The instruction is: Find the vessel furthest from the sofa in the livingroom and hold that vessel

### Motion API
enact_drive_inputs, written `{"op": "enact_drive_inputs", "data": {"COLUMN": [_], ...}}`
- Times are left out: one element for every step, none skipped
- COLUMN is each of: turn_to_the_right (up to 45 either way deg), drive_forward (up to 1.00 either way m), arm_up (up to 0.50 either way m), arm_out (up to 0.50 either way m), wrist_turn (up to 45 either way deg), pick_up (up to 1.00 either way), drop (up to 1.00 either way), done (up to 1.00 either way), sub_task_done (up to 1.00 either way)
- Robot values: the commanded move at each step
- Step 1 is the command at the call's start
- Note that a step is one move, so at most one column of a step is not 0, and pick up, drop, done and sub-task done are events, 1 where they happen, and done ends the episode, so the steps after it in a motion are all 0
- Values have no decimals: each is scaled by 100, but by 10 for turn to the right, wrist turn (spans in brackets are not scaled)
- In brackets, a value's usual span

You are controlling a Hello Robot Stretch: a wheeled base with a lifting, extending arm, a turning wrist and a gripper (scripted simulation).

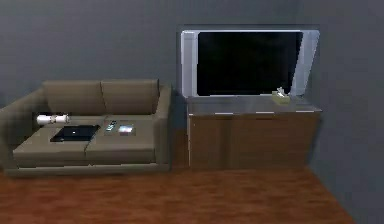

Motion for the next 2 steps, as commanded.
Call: {"op": "enact_drive_inputs", "data": {"turn_to_the_right": [0, -450], "drive_forward": [80, 0], "arm_up": [0, 0], "arm_out": [0, 0], "wrist_turn": [0, 0], "pick_up": [0, 0], "drop": [0, 0], "done": [0, 0], "sub_task_done": [0, 0]}}
